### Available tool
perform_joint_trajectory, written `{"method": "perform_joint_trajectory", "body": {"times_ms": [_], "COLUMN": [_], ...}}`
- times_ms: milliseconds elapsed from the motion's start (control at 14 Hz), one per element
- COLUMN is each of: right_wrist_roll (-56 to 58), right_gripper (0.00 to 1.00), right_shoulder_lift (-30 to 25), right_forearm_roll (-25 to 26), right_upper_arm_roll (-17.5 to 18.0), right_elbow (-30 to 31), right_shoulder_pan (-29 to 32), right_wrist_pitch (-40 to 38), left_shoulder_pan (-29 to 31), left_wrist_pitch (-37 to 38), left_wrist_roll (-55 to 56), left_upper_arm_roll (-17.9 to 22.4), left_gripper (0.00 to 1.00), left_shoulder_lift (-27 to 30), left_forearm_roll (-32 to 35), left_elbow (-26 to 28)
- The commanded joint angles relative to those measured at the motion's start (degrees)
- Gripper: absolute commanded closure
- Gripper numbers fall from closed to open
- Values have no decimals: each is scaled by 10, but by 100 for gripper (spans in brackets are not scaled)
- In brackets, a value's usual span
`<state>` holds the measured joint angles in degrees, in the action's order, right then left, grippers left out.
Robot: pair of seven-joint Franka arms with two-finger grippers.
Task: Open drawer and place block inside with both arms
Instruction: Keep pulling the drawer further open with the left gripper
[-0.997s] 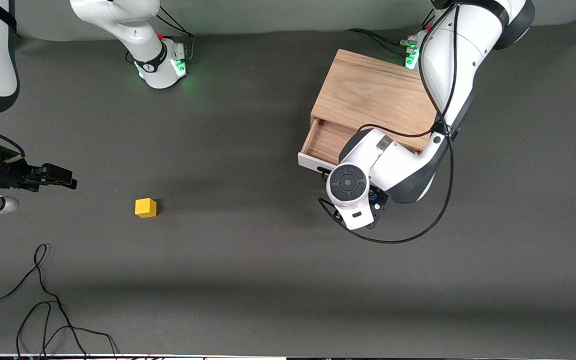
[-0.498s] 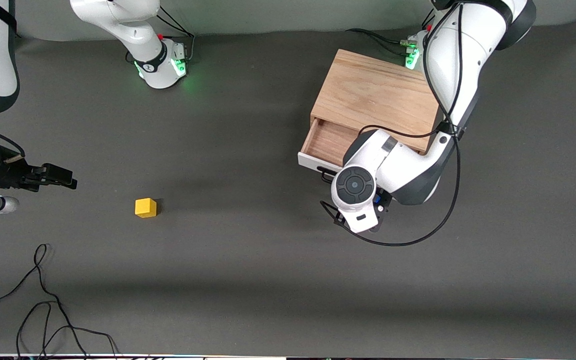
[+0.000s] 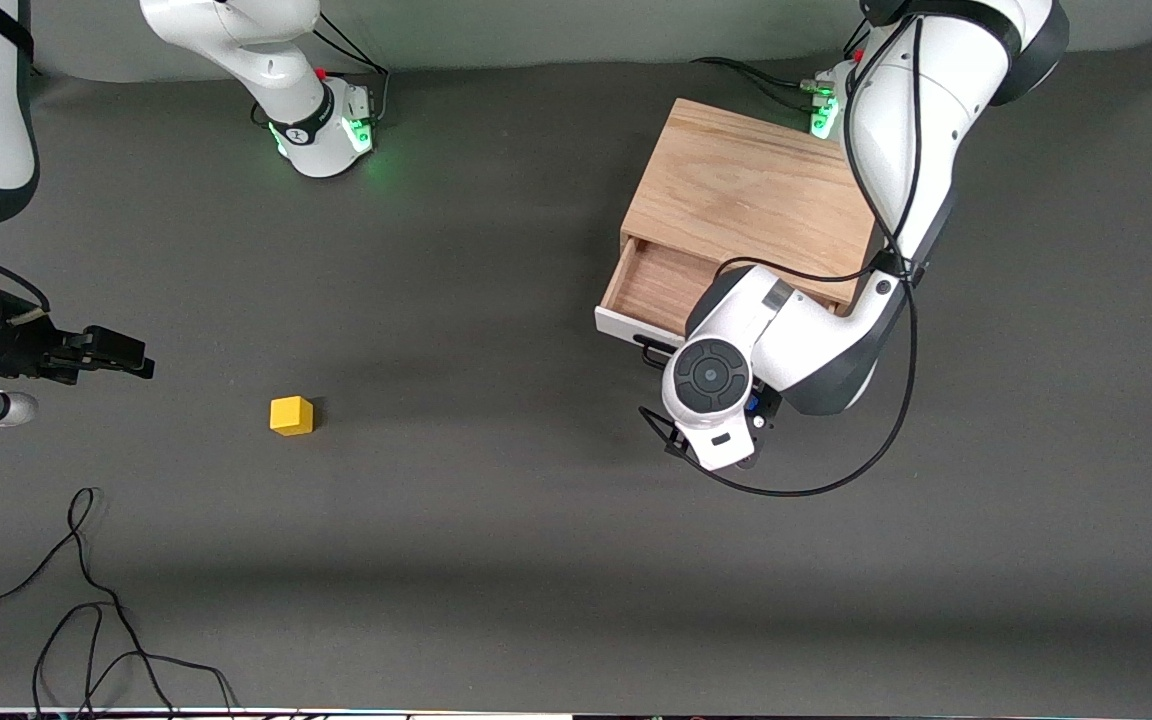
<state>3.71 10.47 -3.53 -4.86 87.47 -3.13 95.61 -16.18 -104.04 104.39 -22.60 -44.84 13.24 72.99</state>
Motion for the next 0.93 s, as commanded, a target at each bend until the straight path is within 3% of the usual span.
{"method": "perform_joint_trajectory", "body": {"times_ms": [0,427,854], "right_wrist_roll": [-16,-15,-15], "right_gripper": [0,0,0], "right_shoulder_lift": [-6,-6,-6], "right_forearm_roll": [-1,-1,-1], "right_upper_arm_roll": [-1,-1,-1], "right_elbow": [-6,-5,-5], "right_shoulder_pan": [-7,-7,-7], "right_wrist_pitch": [-4,-4,-4], "left_shoulder_pan": [-6,-6,-7], "left_wrist_pitch": [-28,-92,-100], "left_wrist_roll": [-2,-2,-2], "left_upper_arm_roll": [4,18,20], "left_gripper": [0,0,0], "left_shoulder_lift": [-14,-25,-24], "left_forearm_roll": [-4,-2,-1], "left_elbow": [-28,-34,-49]}}
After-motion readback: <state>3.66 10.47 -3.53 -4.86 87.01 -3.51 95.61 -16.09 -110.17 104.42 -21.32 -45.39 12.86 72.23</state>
